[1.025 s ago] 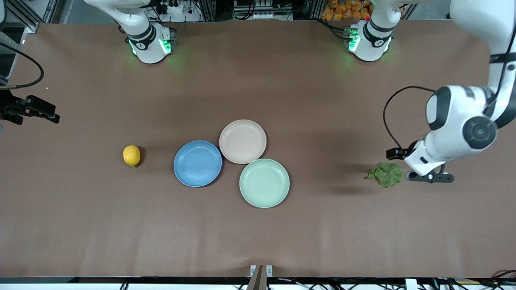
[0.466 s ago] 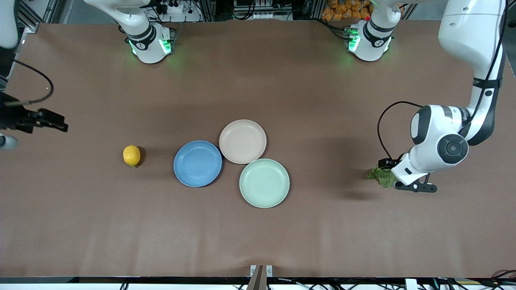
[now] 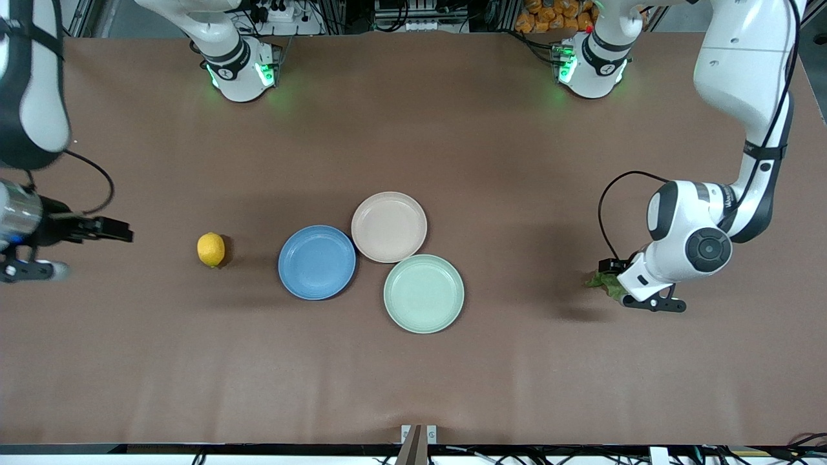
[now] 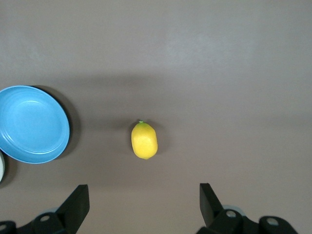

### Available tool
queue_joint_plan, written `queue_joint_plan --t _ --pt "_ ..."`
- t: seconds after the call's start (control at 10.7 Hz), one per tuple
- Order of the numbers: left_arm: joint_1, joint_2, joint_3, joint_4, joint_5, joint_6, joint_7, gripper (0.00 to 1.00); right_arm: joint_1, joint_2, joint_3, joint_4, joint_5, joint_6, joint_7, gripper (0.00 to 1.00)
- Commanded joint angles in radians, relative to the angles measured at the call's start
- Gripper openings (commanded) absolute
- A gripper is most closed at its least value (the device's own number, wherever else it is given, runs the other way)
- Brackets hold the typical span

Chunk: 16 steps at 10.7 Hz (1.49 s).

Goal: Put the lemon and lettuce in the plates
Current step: 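Grasp the lettuce with the left gripper while the right gripper reaches the lemon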

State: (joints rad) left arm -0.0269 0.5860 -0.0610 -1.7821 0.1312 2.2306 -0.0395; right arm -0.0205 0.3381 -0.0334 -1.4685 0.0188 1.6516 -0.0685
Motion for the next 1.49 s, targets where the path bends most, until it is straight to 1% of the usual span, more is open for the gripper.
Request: queue_joint_plan --t 0.0,0.09,0.19,0.28,0.47,0.56,0.65,0.84,1.12,1.31,1.4 --pt "0.004 0.049 0.001 0.02 0.007 0.036 0.021 1.0 0.004 0.054 0.004 -0.021 0.026 0.046 0.012 1.0" --pt "0.004 0.055 0.001 0.02 0.007 0.038 0.021 1.0 0.007 0.07 0.004 -0.047 0.027 0.065 0.012 1.0" --pt "0.004 0.061 0.001 0.021 0.007 0.038 0.021 0.95 0.013 0.073 0.004 -0.096 0.027 0.121 0.012 1.0" --pt "0.004 0.07 0.001 0.023 0.007 0.041 0.021 0.78 0.011 0.071 0.004 -0.155 0.027 0.185 0.012 1.0" --pt "0.004 0.074 0.001 0.021 0.01 0.053 0.024 0.33 0.017 0.073 0.006 -0.191 0.027 0.21 0.012 1.0" --pt "0.004 0.075 0.001 0.023 0.011 0.053 0.027 0.08 0.022 0.073 0.006 -0.231 0.027 0.255 0.012 1.0" --pt "0.002 0.075 0.001 0.021 0.011 0.053 0.026 0.0 0.021 0.073 0.006 -0.283 0.027 0.31 0.012 1.0" --pt "0.002 0.075 0.001 0.021 0.013 0.053 0.026 0.0 0.019 0.09 0.006 -0.334 0.03 0.365 0.012 1.0" --pt "0.001 0.051 0.0 0.024 0.01 0.052 0.023 0.0 0.016 0.125 0.007 -0.351 0.038 0.381 0.01 1.0" --pt "-0.004 0.009 -0.008 0.024 0.005 0.028 0.013 0.0 0.011 0.169 0.006 -0.351 0.099 0.392 0.001 1.0" --pt "-0.004 -0.017 -0.017 0.026 -0.001 0.003 0.012 0.0 0.016 0.186 0.004 -0.351 0.099 0.414 0.001 1.0"
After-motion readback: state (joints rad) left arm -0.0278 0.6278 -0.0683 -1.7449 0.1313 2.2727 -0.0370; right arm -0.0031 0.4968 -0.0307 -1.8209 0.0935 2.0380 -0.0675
